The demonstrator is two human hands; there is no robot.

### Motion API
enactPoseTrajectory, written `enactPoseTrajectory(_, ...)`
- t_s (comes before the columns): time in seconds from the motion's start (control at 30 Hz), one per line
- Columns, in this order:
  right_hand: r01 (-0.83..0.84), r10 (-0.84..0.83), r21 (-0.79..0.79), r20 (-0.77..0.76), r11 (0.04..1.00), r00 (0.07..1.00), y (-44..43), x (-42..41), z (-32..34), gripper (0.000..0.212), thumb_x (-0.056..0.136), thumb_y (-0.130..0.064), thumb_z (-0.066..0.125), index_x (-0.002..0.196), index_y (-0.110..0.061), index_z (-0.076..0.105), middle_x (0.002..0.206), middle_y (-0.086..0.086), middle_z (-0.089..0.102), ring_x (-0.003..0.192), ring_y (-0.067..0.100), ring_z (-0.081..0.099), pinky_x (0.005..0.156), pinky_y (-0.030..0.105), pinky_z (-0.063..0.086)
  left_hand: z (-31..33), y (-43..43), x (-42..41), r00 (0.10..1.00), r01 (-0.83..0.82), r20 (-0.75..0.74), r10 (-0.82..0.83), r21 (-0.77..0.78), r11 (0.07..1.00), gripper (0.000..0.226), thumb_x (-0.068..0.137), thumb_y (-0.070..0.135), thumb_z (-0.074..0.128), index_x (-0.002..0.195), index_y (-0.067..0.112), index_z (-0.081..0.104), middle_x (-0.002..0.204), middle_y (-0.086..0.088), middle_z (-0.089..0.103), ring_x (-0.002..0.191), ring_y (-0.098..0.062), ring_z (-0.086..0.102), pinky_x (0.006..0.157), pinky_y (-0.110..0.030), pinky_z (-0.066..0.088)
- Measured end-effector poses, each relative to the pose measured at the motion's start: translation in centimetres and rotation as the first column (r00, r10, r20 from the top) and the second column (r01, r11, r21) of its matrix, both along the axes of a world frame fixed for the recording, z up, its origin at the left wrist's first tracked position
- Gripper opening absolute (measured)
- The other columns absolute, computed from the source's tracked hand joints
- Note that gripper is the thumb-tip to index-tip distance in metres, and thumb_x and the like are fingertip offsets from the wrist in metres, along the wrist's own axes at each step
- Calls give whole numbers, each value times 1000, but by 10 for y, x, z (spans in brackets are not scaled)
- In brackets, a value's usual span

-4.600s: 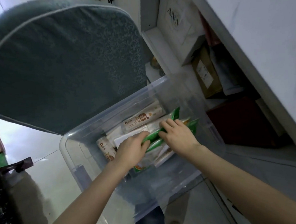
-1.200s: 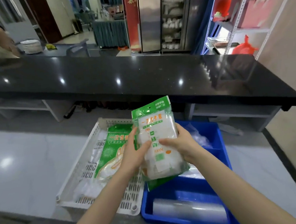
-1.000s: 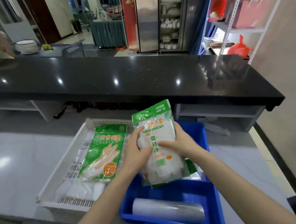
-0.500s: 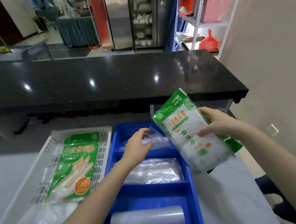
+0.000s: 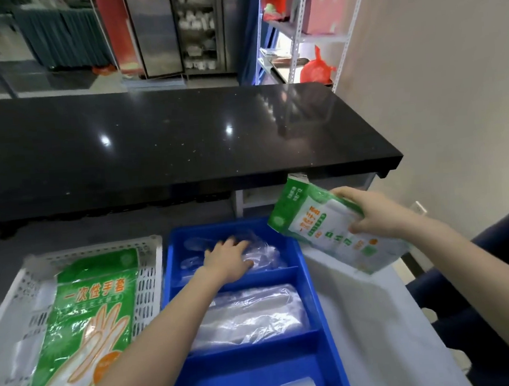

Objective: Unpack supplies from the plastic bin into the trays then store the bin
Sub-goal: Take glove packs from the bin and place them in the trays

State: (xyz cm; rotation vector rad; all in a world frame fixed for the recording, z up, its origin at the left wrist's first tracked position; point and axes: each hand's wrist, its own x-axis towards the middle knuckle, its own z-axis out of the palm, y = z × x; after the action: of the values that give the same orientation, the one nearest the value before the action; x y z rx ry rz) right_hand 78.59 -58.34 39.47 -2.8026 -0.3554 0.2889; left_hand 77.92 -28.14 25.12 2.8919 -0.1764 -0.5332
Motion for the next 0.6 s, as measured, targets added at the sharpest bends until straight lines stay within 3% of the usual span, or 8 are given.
enactPoseTrajectory(0.13,-64,65,-27,47,998,997,16,-3,9,75,73,-8,65,127,-50,35,113,-8,64,89,13,63,65,34,58,1,5,0,994,25,-108,-22,33,999,58,88,58,39,142,37,34,148,-8,36,134,-35,32,104,-57,29)
enactPoseTrajectory(0.2,-106,109,-40,96,994,989,30,-3,14,74,74,-7,65,129,-47,37,116,-8,64,93,14,61,68,35,57,3,6,-6,991,17,-136,-22,-32,999,56,89,58,35,138,32,41,138,-10,44,127,-35,41,100,-51,37)
enactPoseTrajectory(0.3,-183,191,-73,136,980,972,57,-1,23,75,75,-9,64,134,-46,36,114,-8,55,94,16,56,67,33,52,11,6,-23,990,82,-106,-91,-85,993,48,94,52,30,129,28,52,121,-15,46,120,-36,37,97,-45,37)
enactPoseTrajectory(0.43,-268,285,-118,158,956,946,99,4,31,74,78,-8,61,135,-46,34,112,-8,53,91,18,57,67,39,54,22,5,-44,983,129,-119,-137,-75,989,41,95,45,36,129,27,49,134,-13,45,123,-36,41,100,-44,38)
enactPoseTrajectory(0.6,-374,384,-97,133,922,914,152,8,26,64,78,-7,62,130,-39,42,119,-8,61,94,15,60,66,33,55,36,6,-61,986,162,-30,-164,-55,985,38,94,22,41,132,29,42,118,-13,59,100,-35,57,75,-41,47)
